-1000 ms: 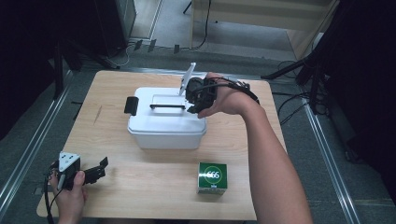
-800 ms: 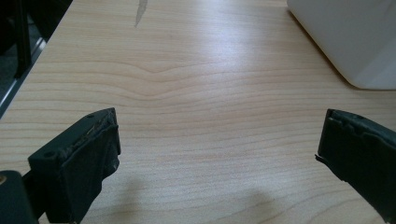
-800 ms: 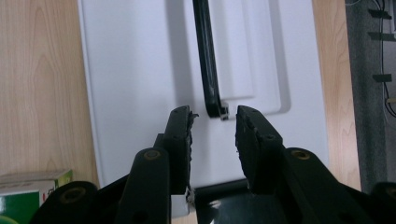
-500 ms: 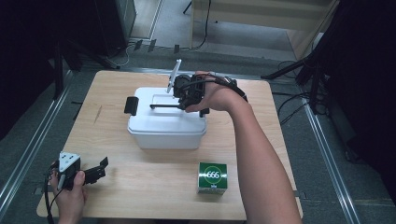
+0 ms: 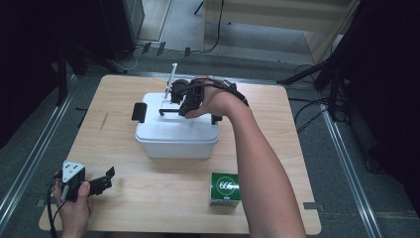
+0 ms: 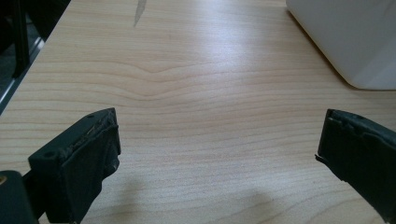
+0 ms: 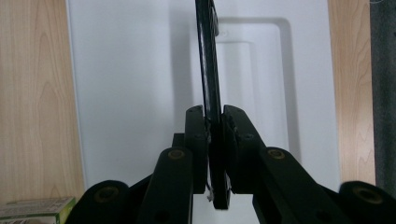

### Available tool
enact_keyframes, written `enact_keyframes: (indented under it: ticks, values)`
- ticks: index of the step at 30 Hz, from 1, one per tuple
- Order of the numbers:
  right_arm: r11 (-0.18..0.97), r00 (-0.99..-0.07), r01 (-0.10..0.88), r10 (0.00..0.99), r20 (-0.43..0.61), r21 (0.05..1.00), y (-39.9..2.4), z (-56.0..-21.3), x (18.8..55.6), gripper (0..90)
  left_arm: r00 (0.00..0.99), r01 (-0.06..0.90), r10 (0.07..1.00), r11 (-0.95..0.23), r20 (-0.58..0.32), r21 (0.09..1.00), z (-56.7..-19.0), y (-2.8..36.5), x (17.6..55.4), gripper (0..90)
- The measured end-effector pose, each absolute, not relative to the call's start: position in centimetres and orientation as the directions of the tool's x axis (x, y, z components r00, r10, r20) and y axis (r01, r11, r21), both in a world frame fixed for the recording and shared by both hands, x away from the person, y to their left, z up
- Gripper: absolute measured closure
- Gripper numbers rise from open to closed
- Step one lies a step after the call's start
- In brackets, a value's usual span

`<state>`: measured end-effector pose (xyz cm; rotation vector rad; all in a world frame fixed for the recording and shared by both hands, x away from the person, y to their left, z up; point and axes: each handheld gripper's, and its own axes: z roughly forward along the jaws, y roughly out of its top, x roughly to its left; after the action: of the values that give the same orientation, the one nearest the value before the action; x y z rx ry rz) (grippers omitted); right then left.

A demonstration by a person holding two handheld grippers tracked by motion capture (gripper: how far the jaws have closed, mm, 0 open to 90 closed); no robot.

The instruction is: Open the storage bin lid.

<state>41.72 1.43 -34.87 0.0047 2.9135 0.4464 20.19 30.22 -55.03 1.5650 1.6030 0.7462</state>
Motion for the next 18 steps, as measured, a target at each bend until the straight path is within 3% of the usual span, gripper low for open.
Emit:
enact_keyframes:
  ticks: [18]
  values:
    - [0.958, -0.959, -0.104, -0.025, -0.284, 0.266, 2.1, -33.9, 41.1, 85.3, 0.04, 0.543, 0.991, 0.088, -0.131, 0.835, -55.0, 30.4, 20.2, 0.0]
